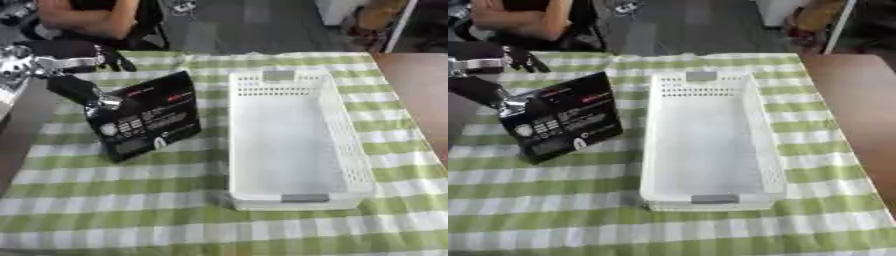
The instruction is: Pick up objects on the table and place them in the box.
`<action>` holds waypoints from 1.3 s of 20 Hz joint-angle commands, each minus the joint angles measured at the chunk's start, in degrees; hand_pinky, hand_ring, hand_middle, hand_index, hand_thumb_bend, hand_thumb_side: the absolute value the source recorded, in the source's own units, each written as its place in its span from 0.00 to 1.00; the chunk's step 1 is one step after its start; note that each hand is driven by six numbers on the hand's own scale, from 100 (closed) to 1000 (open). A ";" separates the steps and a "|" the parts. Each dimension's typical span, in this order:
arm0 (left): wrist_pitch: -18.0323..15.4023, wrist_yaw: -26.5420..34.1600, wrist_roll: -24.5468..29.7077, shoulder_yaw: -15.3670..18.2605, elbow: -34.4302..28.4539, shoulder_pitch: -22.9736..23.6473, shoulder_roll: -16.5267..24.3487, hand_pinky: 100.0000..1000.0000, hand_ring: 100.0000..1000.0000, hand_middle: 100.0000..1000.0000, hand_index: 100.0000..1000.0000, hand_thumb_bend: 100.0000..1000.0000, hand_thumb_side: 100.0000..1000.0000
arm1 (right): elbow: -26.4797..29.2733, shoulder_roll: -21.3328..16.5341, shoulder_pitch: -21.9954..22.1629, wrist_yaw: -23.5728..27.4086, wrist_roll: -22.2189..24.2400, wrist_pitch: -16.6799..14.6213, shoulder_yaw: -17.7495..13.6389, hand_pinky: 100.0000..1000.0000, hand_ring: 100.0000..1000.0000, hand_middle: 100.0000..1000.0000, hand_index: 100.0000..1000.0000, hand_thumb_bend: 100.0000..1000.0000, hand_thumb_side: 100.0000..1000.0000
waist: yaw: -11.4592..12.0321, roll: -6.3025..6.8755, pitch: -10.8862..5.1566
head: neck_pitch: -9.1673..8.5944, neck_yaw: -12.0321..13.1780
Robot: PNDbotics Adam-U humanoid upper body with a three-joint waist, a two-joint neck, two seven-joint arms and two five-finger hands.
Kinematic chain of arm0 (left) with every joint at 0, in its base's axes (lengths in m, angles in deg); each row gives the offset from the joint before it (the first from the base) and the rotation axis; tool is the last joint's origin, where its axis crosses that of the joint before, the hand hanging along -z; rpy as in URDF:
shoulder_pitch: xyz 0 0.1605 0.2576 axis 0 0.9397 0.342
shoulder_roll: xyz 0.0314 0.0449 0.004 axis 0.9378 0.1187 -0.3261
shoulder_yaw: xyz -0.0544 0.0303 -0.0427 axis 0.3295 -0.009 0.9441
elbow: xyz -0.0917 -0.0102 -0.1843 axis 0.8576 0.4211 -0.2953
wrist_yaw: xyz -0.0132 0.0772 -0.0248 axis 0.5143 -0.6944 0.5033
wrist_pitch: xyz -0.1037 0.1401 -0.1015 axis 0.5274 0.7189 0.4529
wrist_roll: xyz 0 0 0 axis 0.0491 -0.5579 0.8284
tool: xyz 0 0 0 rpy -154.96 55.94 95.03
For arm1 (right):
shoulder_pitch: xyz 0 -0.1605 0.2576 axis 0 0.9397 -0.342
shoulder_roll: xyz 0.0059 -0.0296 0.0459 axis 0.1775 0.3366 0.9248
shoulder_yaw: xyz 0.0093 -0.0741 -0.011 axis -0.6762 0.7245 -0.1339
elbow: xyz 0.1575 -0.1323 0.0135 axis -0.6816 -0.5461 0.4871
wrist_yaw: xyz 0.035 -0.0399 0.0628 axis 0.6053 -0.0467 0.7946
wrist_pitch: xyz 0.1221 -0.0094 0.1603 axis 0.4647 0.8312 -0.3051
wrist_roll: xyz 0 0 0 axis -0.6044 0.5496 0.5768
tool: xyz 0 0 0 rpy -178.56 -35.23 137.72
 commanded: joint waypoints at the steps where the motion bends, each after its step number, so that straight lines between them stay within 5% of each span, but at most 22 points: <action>1: -0.34 -0.60 0.46 0.06 0.34 -1.77 0.68 0.83 0.82 0.86 0.93 1.00 0.83 | 0.97 -1.46 -0.28 0.21 0.18 0.02 -0.05 0.73 0.78 0.74 0.87 0.00 0.73 | -0.13 -0.02 -0.46 | 0.01 0.30; 26: -0.46 -3.29 0.87 0.03 4.59 -3.33 -1.73 0.84 0.82 0.85 0.93 1.00 0.84 | 0.97 -1.36 -0.21 0.39 0.26 -0.06 -0.09 0.73 0.78 0.74 0.87 0.00 0.73 | -0.35 -0.12 -0.35 | 0.01 0.40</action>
